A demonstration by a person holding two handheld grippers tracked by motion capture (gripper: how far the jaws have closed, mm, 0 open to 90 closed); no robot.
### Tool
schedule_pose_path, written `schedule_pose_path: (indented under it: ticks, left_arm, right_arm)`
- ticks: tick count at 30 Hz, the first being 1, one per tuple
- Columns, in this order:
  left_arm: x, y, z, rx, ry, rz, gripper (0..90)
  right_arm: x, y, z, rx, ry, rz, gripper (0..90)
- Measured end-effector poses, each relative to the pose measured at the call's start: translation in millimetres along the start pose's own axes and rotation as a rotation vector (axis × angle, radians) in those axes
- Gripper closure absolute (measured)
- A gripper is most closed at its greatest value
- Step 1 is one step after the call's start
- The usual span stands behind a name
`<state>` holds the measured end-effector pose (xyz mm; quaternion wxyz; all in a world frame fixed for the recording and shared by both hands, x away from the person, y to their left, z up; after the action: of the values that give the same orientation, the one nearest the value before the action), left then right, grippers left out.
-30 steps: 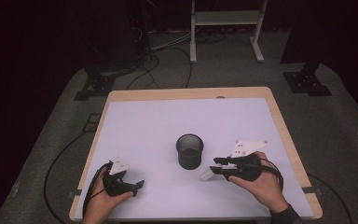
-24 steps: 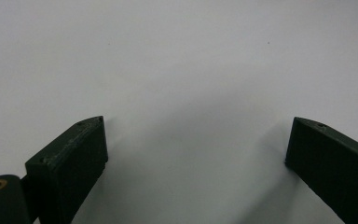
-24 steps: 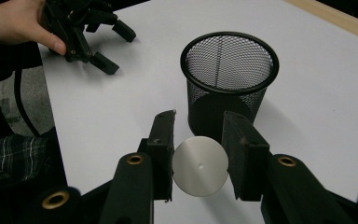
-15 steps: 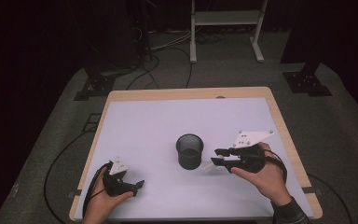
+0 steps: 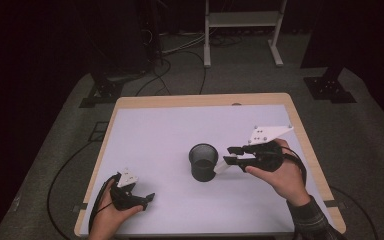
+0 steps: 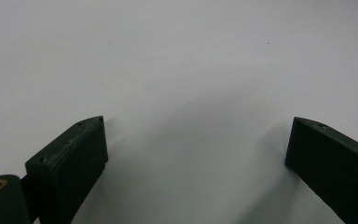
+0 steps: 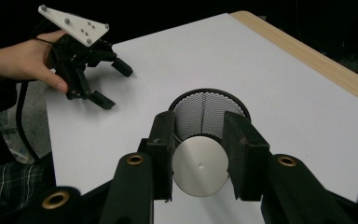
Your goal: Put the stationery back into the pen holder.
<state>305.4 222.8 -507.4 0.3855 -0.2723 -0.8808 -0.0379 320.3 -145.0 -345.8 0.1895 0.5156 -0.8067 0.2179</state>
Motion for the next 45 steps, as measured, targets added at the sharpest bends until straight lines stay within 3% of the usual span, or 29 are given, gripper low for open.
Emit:
schedule_pose_path:
  ticks: [10,18,29,45]
  left_arm:
    - [-0.1,-0.2,0.0,0.002,-0.003,0.001,4.6]
    - [-0.1,0.1,-0.1,-0.002,-0.003,-0.001,4.6]
    - [0.0,0.3,-0.1,-0.003,-0.002,0.000,4.6]
    - [0.0,0.3,-0.1,-0.003,-0.003,0.000,4.6]
  right_arm:
    - [-2.2,-13.3,-19.5,0.005,-0.027,0.008,64.3]
    - [-16.6,-22.5,-29.6,0.012,-0.009,0.009,64.3]
    - [-47.5,-30.6,-28.3,0.016,0.031,-0.005,64.3]
    - [-84.6,-28.5,-12.3,0.006,0.086,-0.040,64.2]
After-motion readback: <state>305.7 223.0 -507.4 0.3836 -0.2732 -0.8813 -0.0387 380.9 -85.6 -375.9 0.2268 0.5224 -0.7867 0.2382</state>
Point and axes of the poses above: each handheld gripper's, and its own axes: x roughly backward along the jaws, z roughly out of its underside, y roughly to its left, the point moved 4 cm from there along -x, roughly forward along the jaws, and after that the axes turned 13 degrees about x, right-handed, at the moved point
